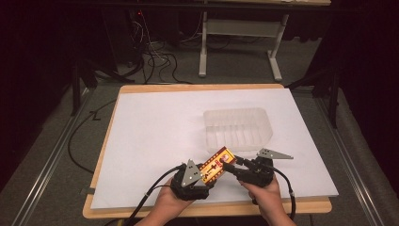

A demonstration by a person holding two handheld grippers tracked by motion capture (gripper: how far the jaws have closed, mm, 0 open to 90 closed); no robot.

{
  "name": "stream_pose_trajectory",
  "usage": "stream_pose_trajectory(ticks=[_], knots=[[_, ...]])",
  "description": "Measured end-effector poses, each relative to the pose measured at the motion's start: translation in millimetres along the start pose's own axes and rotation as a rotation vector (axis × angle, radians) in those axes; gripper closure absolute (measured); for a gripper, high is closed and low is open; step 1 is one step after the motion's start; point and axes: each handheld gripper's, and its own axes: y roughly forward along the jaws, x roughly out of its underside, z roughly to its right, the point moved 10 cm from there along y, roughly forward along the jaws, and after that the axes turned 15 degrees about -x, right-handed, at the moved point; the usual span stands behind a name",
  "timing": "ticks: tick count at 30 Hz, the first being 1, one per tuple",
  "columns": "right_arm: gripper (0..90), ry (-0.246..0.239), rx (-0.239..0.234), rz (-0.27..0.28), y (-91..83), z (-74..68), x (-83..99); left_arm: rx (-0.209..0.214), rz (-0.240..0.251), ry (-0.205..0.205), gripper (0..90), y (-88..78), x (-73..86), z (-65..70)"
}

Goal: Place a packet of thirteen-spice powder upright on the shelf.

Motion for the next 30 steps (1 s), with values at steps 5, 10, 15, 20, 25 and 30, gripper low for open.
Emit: stream_pose_trajectory(ticks=[5,10,15,20,25,30], knots=[[44.0,0.0,0.009,-0.001,-0.3,0.5,0.5,0.004,-0.008,0.0,32.5,1.5,2.4,0.2],[49.5,0.002,0.01,0.008,-2.2,-0.2,-0.9,0.008,-0.03,0.01,32.5,3.8,5.9,1.6],[53.1,0.002,0.005,0.015,-2.5,-1.6,-2.0,0.005,-0.04,0.018,32.4,5.6,8.1,2.4],[59.1,0.021,-0.014,0.03,-2.4,-5.8,-3.9,-0.007,-0.069,0.033,32.3,10.2,13.8,4.1],[62.4,0.001,-0.018,0.029,-0.2,-10.7,-5.0,-0.017,-0.074,0.047,32.2,11.6,15.8,3.5],[65.4,-0.021,-0.025,0.023,1.0,-18.4,-7.1,-0.031,-0.064,0.066,31.6,12.8,15.9,3.7]])
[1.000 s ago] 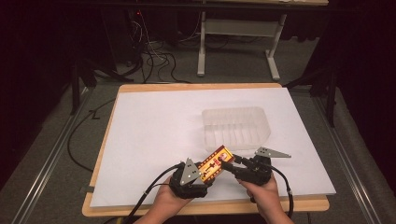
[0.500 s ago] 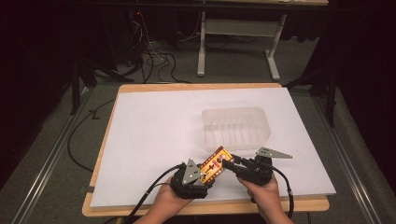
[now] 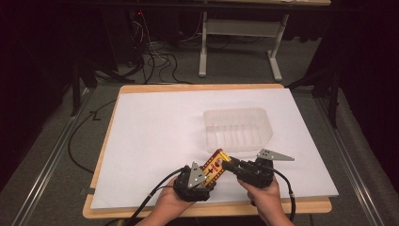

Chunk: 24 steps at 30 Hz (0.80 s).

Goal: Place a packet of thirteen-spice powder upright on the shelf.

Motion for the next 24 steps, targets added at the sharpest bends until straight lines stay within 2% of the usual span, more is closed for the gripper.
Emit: stream_pose_trajectory(ticks=[6,12,17,18,22,24], knots=[[67.5,-0.028,0.007,-0.006,0.7,-2.9,-1.6,-0.008,0.002,0.015,29.7,0.1,1.2,-1.8],[68.1,-0.037,0.028,0.011,-3.9,-0.9,-5.2,-0.006,0.0,-0.013,23.9,1.0,1.2,-5.3],[68.3,-0.052,0.071,0.017,-9.5,4.1,-7.9,0.003,0.011,-0.043,22.2,-1.3,-0.1,-9.1],[68.4,-0.066,0.097,0.019,-11.9,7.0,-8.9,0.005,0.014,-0.049,22.2,-2.2,-0.6,-10.3],[68.4,-0.077,0.118,0.024,-16.2,10.4,-10.5,-0.002,0.028,-0.071,22.7,-5.9,-2.4,-18.2],[68.4,-0.086,0.134,0.028,-19.0,12.5,-11.8,-0.005,0.027,-0.094,22.9,-7.6,-1.7,-26.4]])
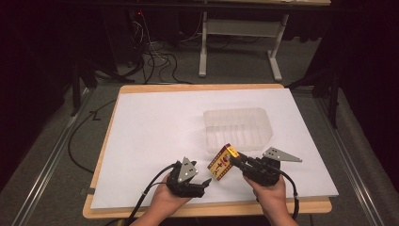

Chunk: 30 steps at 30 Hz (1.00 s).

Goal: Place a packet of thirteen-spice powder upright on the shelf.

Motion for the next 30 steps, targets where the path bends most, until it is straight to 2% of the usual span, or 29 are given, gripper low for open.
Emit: stream_pose_trajectory(ticks=[4,7,11,16,18,19,22,26,29,30], knots=[[68.4,0.002,0.015,0.014,-4.9,4.0,-3.1,-0.009,0.002,-0.011,23.2,-1.6,0.0,-7.7],[68.4,-0.015,0.05,0.024,-11.0,9.9,-5.9,-0.024,0.007,-0.038,23.8,-3.5,-0.9,-18.3],[68.5,-0.025,0.076,0.029,-16.4,14.0,-7.5,-0.038,0.007,-0.054,24.2,-4.5,-0.6,-27.0],[68.5,-0.05,0.137,0.046,-29.6,23.0,-12.1,-0.067,0.004,-0.08,24.5,-5.0,1.3,-42.9],[68.4,-0.05,0.143,0.051,-31.6,24.0,-12.7,-0.073,0.004,-0.085,24.6,-5.6,1.3,-46.2],[68.4,-0.057,0.16,0.059,-36.3,26.8,-14.2,-0.083,0.01,-0.099,24.8,-7.0,0.8,-52.5],[68.4,-0.063,0.178,0.063,-41.3,28.9,-15.4,-0.094,0.015,-0.116,24.9,-9.1,0.2,-59.4],[68.5,-0.077,0.237,0.091,-57.2,34.9,-19.8,-0.11,0.024,-0.141,25.2,-12.8,-0.2,-70.6],[68.5,-0.079,0.251,0.106,-63.8,37.2,-22.2,-0.13,0.028,-0.15,25.4,-15.3,0.6,-79.2],[68.5,-0.076,0.27,0.118,-69.9,39.0,-23.8,-0.135,0.029,-0.15,25.4,-16.2,0.9,-81.8]])
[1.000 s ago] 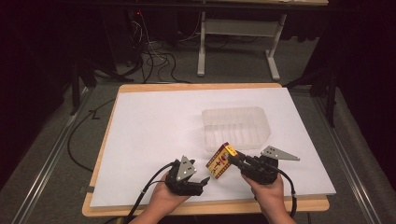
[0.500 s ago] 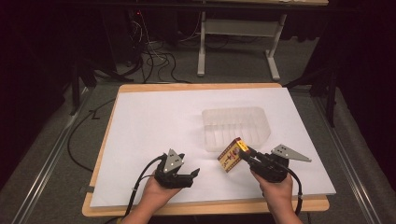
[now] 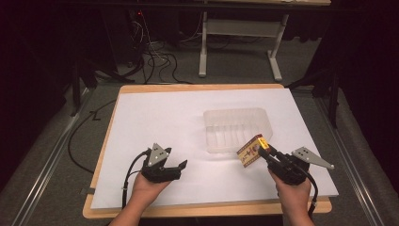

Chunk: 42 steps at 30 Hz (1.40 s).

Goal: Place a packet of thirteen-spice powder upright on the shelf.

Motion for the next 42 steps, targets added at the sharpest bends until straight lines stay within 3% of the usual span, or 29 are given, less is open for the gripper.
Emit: stream_pose_trajectory(ticks=[7,20,30,42], knots=[[68.5,-0.011,0.052,0.036,-12.3,6.7,-9.0,-0.028,0.009,-0.031,25.9,-5.4,-1.5,-20.9],[68.5,-0.076,0.133,0.104,-15.5,6.5,-34.9,-0.041,0.006,-0.032,26.1,-8.4,0.0,-30.1],[68.5,-0.094,0.156,0.128,2.9,7.1,-50.8,-0.031,-0.005,-0.026,26.1,-7.1,2.2,-26.2],[68.6,-0.101,0.17,0.12,39.7,10.1,-62.7,-0.025,-0.004,-0.024,26.1,-8.0,2.7,-24.7]])
